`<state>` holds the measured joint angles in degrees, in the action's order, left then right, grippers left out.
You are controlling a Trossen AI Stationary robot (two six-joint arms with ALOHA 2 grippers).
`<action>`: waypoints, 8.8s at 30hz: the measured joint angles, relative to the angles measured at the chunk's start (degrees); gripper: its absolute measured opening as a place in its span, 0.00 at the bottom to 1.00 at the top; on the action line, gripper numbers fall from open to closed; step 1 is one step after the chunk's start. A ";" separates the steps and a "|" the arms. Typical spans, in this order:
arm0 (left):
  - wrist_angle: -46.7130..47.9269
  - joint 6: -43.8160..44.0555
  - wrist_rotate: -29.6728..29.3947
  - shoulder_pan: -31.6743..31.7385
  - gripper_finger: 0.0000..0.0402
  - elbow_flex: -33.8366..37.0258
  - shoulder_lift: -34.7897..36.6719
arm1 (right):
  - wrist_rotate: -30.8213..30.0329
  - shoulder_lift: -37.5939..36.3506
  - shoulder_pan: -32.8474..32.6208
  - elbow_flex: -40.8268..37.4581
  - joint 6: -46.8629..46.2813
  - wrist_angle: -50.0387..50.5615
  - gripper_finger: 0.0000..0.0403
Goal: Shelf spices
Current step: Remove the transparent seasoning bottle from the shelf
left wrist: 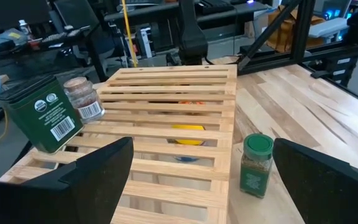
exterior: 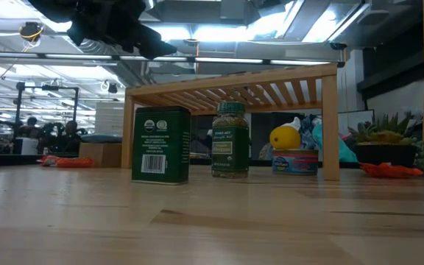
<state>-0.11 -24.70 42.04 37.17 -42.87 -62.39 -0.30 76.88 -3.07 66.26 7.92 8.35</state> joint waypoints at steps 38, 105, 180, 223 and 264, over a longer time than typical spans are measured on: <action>-12.27 -10.06 -0.15 8.71 0.94 0.02 -11.70 | 21.00 -0.15 48.89 -0.81 6.01 -5.28 0.05; -20.88 -10.04 0.00 14.75 0.94 0.02 -16.15 | 1.11 4.06 34.16 -0.81 1.36 12.42 0.70; -18.46 -10.69 0.00 14.73 0.94 0.02 -16.15 | 7.14 11.52 16.08 3.34 -3.10 14.52 0.48; 12.02 -12.97 0.39 12.57 0.94 0.02 -3.44 | -18.57 25.67 -21.34 3.45 -45.24 14.84 0.48; 21.34 -15.80 0.39 10.43 0.94 0.04 -1.70 | -18.20 40.44 -20.90 3.41 -48.19 -0.80 0.75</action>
<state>21.23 -40.49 42.44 47.59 -42.83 -64.10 -18.50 117.32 -23.97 69.67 -40.27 7.54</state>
